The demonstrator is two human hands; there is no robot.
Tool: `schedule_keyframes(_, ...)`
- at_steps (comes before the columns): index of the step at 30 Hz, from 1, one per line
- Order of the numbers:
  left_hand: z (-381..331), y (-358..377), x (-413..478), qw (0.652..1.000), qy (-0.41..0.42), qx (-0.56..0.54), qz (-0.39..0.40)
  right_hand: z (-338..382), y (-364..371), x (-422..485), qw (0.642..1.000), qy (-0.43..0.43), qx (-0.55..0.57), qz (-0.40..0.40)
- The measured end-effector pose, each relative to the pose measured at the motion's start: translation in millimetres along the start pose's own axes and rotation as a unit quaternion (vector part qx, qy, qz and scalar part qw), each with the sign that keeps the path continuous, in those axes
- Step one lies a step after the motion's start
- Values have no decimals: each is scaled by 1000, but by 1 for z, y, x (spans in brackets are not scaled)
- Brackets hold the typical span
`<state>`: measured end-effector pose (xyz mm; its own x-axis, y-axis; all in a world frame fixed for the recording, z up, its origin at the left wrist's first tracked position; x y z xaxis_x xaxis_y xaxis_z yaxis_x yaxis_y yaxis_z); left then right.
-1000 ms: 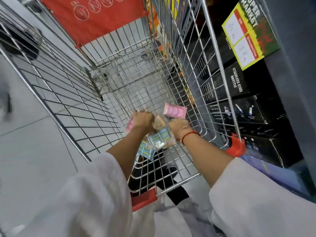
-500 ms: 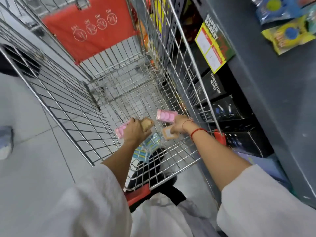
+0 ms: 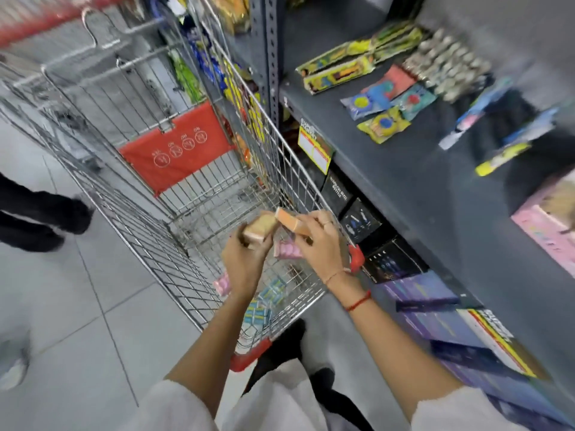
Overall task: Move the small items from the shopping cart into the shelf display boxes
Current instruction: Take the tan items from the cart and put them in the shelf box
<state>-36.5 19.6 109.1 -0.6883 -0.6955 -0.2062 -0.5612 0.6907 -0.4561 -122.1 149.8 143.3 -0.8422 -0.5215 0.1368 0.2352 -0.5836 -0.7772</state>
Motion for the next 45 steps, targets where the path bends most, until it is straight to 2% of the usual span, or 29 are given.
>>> schedule_keyframes(3,-37,-5,-16,997,60,-28,-45,22,-44,-12,991,-57,-26,-117)
schedule_keyframes(7,-93,3,-30,987,90,-127,-29,35,-111,-24,957,-110,-110,-244)
schedule_keyframes(9,-124,13,-35,983,123,-132,-25,32,-142,-29,938,-120,-143,-292)
schedule_keyframes(13,-190,47,-50,965,215,-150,26,11,-201,-43,907,-94,-198,-359)
schedule_keyframes(17,-237,99,-71,945,249,-170,126,-24,-248,-64,891,-17,-227,-393)
schedule_keyframes(20,-257,141,-92,930,287,-130,187,-52,-274,-87,884,52,-254,-390)
schedule_keyframes(25,-284,199,-124,888,381,-67,248,-90,-299,-112,883,170,-279,-337)
schedule_keyframes(29,-296,241,-136,874,395,29,282,-108,-308,-116,889,211,-300,-276)
schedule_keyframes(33,-294,259,-131,865,369,84,330,-118,-306,-110,895,248,-314,-199)
schedule_keyframes(35,-291,262,-127,841,386,110,362,-127,-304,-107,887,278,-326,-174)
schedule_keyframes(38,-291,265,-120,792,423,168,407,-143,-302,-99,902,311,-269,-129)
schedule_keyframes(40,-293,267,-113,748,462,221,423,-154,-303,-97,902,312,-275,-112)
schedule_keyframes(42,-298,268,-108,700,503,287,418,-158,-304,-94,902,311,-280,-104)
schedule_keyframes(45,-305,271,-102,678,531,329,387,-165,-304,-91,907,292,-285,-106)
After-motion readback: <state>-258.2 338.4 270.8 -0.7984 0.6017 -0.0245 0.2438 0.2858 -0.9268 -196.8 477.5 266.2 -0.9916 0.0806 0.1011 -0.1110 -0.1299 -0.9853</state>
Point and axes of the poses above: each hand's wrist, its own x-axis towards the middle knuckle, its own y-axis out of the palm, z = x × y, the point moved 2 cm from there along x, towards the middle knuckle, and after that the axes turned 6 degrees about z, right-handed, at the moved point
